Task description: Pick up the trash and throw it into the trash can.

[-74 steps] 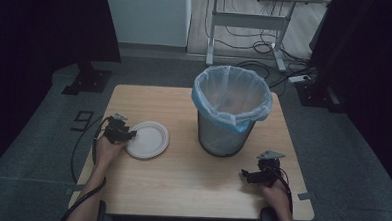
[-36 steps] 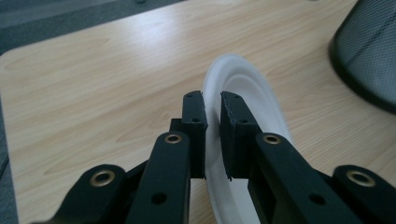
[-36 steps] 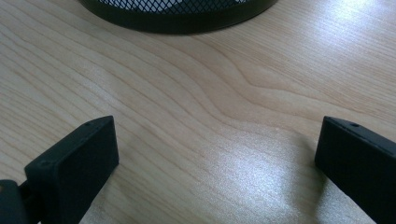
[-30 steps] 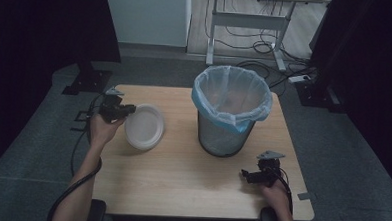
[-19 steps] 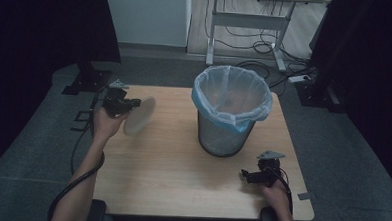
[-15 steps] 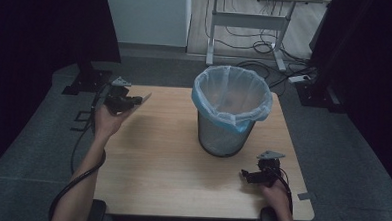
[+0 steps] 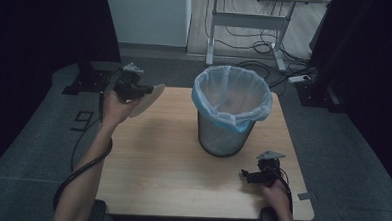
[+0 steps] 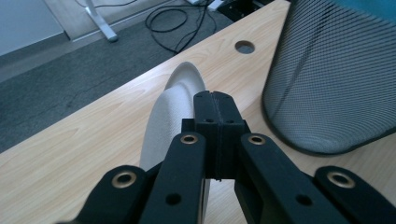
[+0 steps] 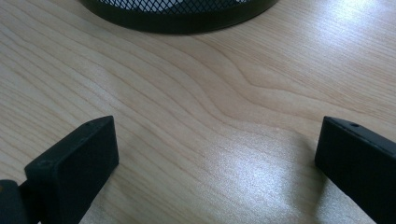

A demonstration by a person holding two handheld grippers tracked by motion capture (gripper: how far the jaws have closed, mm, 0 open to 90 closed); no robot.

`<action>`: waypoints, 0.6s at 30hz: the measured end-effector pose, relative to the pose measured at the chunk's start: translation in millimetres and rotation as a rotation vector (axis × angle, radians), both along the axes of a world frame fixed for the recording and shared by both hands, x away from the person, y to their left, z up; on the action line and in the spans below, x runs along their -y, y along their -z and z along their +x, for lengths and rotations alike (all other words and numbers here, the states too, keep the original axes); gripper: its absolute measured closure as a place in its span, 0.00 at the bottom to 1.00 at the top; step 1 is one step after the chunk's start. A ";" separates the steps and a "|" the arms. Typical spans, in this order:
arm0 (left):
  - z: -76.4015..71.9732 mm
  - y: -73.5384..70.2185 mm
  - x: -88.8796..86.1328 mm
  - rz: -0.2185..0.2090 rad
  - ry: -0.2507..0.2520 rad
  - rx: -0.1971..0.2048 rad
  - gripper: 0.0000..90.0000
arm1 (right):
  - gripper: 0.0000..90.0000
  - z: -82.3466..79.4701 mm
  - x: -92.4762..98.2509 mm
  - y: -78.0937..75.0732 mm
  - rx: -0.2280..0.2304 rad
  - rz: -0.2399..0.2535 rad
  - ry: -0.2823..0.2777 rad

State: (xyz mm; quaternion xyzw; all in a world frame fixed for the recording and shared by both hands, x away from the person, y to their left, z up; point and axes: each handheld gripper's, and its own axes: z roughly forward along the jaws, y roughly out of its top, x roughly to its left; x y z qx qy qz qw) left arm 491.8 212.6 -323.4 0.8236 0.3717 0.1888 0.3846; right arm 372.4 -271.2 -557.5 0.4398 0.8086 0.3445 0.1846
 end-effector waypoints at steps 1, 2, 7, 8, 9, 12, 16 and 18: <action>0.2 -3.0 2.3 0.007 0.006 -0.001 1.00 | 0.00 -0.1 -0.2 0.0 -0.001 0.001 0.001; 0.4 -5.4 4.2 0.012 0.009 -0.001 1.00 | 0.00 -0.2 -0.2 0.0 -0.001 0.002 0.000; 1.4 -16.9 11.3 0.018 0.028 -0.006 1.00 | 0.00 -0.2 -0.3 0.0 -0.001 0.002 0.001; 1.4 -18.7 12.5 0.019 0.029 -0.004 1.00 | 0.00 -0.2 -0.3 0.0 -0.001 0.002 0.001; 1.4 -21.9 14.3 0.025 0.033 -0.002 1.00 | 0.00 -0.2 -0.3 0.0 0.000 0.002 0.001; 1.6 -28.5 17.9 0.027 0.037 0.001 1.00 | 0.00 -0.2 -0.3 0.0 -0.001 0.002 0.001; 1.5 -39.4 25.3 0.032 0.048 0.007 1.00 | 0.00 -0.2 -0.3 0.0 -0.001 0.002 0.001; 1.3 -44.3 29.1 0.036 0.055 0.009 1.00 | 0.00 -0.1 -0.3 0.0 0.000 0.002 0.001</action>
